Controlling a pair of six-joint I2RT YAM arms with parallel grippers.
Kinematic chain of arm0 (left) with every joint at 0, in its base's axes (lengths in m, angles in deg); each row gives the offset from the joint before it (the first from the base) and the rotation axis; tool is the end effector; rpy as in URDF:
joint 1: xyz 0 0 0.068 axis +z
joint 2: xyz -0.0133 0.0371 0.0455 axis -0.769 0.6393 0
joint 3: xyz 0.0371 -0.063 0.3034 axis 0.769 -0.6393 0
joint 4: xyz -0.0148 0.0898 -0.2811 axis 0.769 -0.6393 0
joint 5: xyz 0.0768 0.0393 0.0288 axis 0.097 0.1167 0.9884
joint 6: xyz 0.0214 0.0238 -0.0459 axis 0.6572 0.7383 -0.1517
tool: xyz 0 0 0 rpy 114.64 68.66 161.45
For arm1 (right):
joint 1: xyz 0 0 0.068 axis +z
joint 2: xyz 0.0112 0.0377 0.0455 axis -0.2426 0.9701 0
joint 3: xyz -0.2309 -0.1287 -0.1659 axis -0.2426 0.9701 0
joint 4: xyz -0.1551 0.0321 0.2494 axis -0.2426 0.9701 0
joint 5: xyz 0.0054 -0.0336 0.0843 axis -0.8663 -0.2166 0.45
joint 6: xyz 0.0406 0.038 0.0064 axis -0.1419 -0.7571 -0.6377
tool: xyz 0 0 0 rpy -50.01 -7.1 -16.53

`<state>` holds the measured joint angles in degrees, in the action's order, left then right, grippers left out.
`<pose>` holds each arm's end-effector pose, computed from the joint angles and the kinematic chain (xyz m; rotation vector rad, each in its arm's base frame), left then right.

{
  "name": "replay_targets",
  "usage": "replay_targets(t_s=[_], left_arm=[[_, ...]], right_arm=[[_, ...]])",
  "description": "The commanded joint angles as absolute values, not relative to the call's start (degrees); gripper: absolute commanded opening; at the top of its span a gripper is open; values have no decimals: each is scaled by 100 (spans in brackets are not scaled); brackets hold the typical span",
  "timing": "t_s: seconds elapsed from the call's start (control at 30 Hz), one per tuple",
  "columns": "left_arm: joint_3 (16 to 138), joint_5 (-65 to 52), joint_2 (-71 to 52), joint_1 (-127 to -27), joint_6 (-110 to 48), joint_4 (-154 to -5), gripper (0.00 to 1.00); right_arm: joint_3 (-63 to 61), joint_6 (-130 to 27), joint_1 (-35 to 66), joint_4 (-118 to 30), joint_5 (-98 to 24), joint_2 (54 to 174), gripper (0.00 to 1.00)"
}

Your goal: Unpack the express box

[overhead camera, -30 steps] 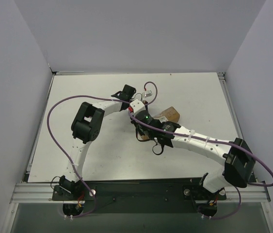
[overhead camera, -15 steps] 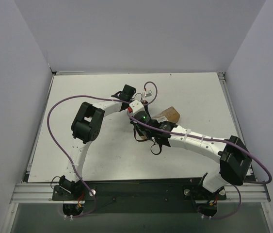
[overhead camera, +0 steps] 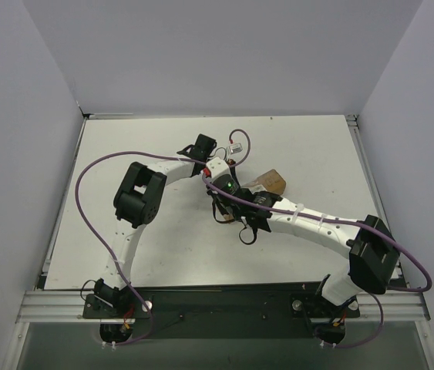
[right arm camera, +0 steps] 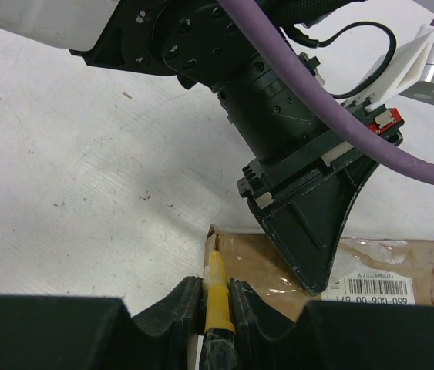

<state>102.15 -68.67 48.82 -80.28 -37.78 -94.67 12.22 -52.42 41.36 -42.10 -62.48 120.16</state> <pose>0.4571 -0.3061 0.1452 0.8517 2.2822 -1.8744 0.2279 0.3090 0.3045 -0.6439 1.9330 0.3727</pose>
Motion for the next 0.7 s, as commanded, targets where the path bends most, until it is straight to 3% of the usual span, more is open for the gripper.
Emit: replay_targets(t_s=[0.0, 0.67], left_arm=[[10123, -6383, 5132, -8067, -3637, -9207, 5], [10026, -6453, 5141, -8094, -3857, -8987, 5]], right_arm=[[1027, -5254, 4089, -4244, -6421, 11986, 0], [1036, -5131, 3975, -4359, -6280, 12179, 0]])
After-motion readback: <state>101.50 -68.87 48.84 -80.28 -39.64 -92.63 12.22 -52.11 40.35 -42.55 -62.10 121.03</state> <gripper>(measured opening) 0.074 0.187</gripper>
